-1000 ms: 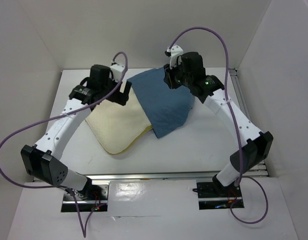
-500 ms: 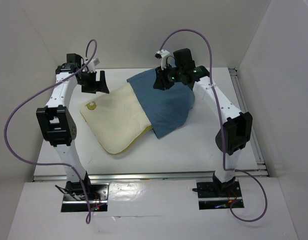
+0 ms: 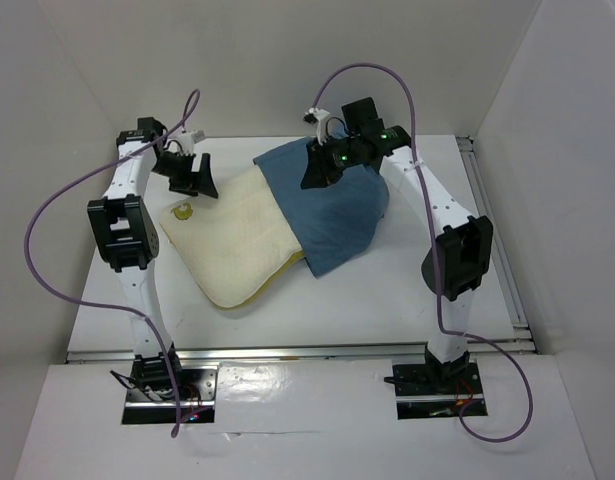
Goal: Put the pillow into the pillowcase
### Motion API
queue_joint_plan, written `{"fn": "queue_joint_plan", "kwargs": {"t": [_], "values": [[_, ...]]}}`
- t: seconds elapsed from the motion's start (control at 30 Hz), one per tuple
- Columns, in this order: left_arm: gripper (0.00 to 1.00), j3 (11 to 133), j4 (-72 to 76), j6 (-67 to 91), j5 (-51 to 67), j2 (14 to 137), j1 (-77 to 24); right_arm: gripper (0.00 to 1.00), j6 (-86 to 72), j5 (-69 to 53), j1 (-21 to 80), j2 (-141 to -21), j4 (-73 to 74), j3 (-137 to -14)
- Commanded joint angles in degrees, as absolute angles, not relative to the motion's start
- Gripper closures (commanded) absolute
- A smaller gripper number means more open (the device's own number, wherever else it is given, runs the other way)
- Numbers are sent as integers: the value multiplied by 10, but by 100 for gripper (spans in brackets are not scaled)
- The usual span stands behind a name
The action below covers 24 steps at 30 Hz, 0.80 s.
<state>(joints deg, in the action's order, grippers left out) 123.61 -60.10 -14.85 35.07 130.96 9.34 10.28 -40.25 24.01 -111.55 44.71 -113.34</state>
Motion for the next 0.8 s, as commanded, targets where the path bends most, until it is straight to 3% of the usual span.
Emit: {"fn": "queue_joint_plan", "kwargs": {"t": [0.0,0.43,0.77], "values": [[0,1221,-624,-199,390,1331,100,76,121,-442,237,-1122,485,-1165],[0,1142,-577,-228,389,1376,105,76,132,-441,237,-1133,514,-1176],[0,1125,-493,-251,222,1332,105,76,132,-435,237,-1133,514,-1171]]}}
